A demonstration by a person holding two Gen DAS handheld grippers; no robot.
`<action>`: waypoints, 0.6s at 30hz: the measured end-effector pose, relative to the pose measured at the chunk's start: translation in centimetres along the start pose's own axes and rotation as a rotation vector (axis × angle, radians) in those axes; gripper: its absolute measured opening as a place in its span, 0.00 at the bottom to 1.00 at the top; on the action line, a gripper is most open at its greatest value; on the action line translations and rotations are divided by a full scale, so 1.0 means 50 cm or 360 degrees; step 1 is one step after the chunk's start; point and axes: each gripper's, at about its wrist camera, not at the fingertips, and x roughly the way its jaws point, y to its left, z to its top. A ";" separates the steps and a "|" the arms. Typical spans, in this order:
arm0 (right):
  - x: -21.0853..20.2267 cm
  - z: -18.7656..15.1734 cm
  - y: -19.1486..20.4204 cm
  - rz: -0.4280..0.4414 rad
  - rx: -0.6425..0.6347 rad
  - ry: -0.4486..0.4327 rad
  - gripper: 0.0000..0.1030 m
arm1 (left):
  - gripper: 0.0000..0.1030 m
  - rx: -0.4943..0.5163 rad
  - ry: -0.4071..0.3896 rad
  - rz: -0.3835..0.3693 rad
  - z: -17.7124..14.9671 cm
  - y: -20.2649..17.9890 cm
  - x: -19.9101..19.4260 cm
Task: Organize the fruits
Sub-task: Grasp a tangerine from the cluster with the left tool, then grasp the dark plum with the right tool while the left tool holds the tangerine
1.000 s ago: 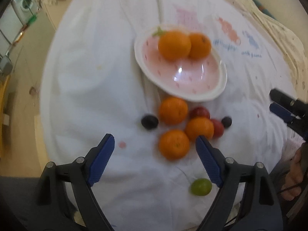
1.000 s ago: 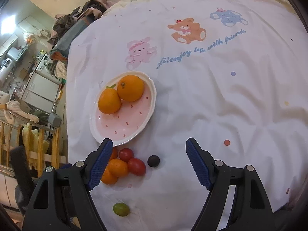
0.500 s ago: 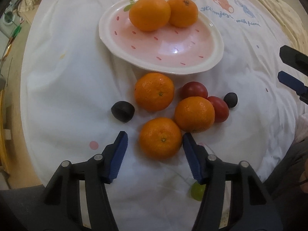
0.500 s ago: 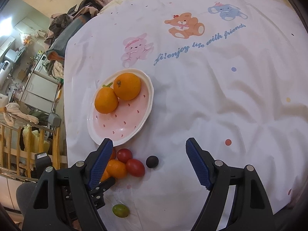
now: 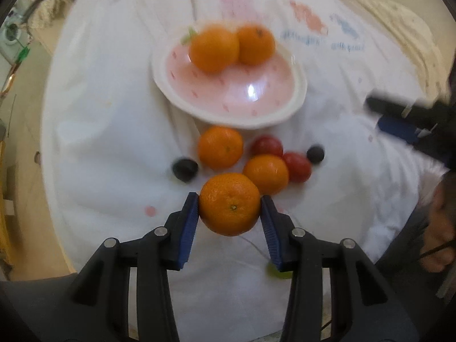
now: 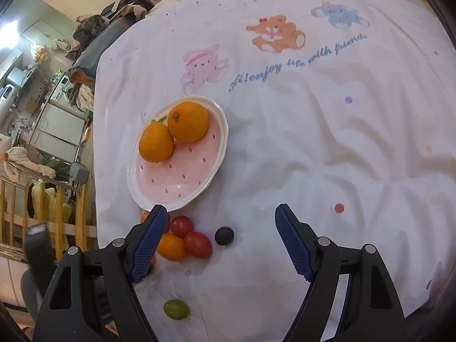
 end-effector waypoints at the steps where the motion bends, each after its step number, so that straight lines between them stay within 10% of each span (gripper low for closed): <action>1: 0.005 -0.003 -0.002 0.0016 0.0010 0.0023 0.78 | 0.38 -0.0022 -0.0041 0.0012 0.005 0.008 -0.016; 8: 0.071 -0.014 -0.007 0.0020 0.0044 0.0212 0.46 | 0.38 -0.0311 -0.0260 0.0042 0.032 0.104 -0.095; 18: 0.141 -0.023 0.007 -0.0135 -0.0025 0.0310 0.33 | 0.38 -0.0381 -0.0209 0.0015 0.027 0.120 -0.085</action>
